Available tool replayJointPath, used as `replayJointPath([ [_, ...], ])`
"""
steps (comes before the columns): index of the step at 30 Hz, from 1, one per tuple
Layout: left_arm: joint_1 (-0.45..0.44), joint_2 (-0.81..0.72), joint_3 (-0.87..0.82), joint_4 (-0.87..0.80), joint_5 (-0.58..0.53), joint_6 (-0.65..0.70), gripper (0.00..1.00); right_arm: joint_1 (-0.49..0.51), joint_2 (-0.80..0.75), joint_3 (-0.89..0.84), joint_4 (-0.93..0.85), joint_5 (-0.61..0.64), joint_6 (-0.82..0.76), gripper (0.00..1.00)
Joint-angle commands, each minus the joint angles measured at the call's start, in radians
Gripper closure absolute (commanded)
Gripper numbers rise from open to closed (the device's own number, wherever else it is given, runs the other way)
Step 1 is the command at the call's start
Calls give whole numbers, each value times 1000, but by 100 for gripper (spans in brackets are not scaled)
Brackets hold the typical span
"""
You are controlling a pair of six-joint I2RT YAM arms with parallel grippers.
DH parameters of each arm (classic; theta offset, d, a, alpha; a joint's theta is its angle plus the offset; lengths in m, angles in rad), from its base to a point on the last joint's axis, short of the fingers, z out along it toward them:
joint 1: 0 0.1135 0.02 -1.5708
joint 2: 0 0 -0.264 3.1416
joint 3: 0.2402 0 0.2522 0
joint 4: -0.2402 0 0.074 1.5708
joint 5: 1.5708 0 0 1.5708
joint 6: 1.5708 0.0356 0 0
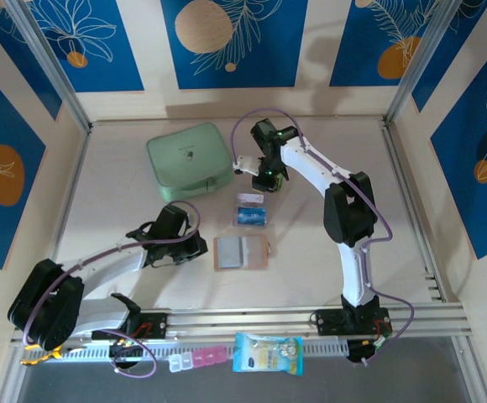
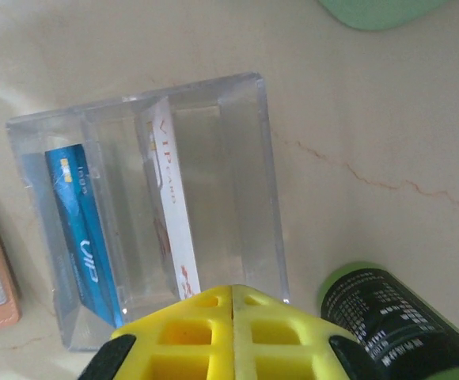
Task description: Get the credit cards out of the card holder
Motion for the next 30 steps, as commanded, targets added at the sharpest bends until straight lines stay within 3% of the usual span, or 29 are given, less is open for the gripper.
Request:
replayJointPath([
  [1,11,2,-17,17,19,-15,93,25,0,-36,68,3,38,96],
  [9,12,-6,-22,12,16,-15,93,56,39,-75,100,30,47,98],
  [17,12,2,-18,18,21,-13,93,63,38,-84,109,68,40,84],
  [30,4,37,-7,57,55,-19,92,58,-96,-114,129,67,168,82],
])
